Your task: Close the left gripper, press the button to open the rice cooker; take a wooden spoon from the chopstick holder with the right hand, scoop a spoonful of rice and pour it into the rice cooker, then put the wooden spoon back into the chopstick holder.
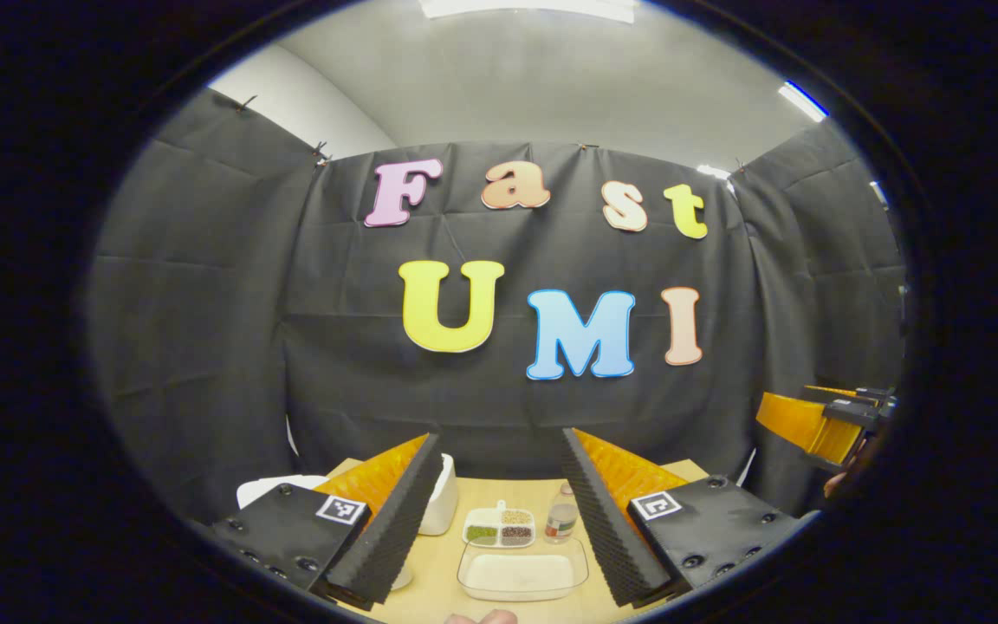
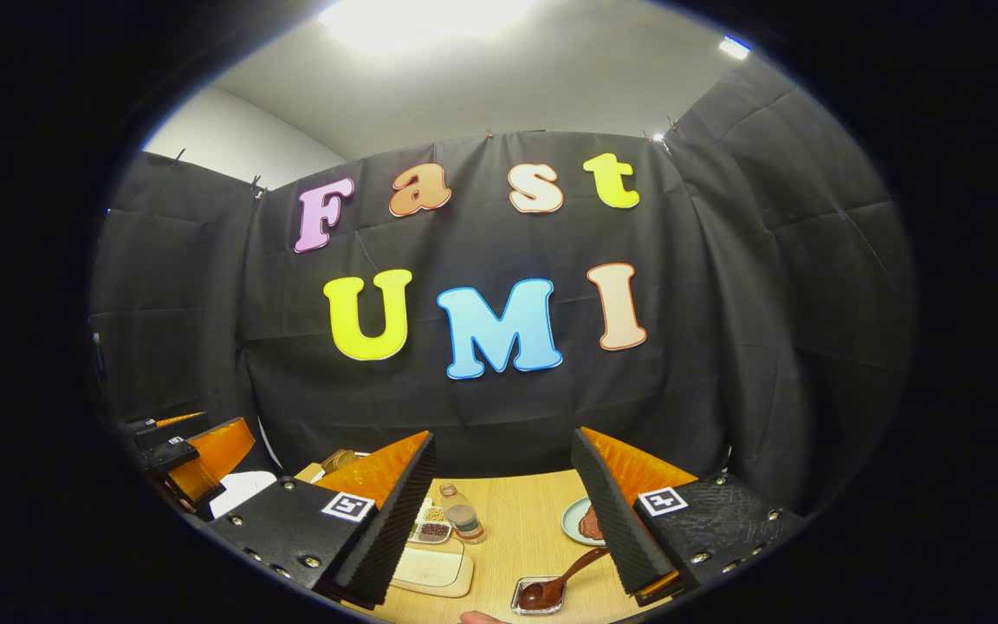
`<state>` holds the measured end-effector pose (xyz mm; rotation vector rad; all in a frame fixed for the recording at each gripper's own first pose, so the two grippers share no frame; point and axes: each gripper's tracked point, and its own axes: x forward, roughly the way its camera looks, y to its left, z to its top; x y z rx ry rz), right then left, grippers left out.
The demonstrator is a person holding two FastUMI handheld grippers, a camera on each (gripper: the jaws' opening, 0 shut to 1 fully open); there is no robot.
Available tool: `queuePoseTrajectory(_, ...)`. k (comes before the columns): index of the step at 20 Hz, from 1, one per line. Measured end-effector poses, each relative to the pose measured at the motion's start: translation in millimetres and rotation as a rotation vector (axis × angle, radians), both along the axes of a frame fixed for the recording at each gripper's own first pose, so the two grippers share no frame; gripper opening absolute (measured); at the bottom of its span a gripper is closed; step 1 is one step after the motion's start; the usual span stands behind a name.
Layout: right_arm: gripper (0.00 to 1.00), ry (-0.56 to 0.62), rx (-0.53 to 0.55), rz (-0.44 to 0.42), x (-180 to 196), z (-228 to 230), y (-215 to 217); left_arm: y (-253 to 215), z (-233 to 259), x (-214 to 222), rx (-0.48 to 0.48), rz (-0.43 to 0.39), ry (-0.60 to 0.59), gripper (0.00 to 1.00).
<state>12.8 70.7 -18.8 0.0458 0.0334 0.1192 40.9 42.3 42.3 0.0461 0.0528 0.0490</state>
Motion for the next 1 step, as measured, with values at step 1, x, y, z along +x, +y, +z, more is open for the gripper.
queuePoseTrajectory(1, 0.95, -0.001, -0.002, -0.001, -0.2, 0.4, 2.5, 4.0, 1.0, -0.8, 0.004, 0.001, 0.000, 0.95)
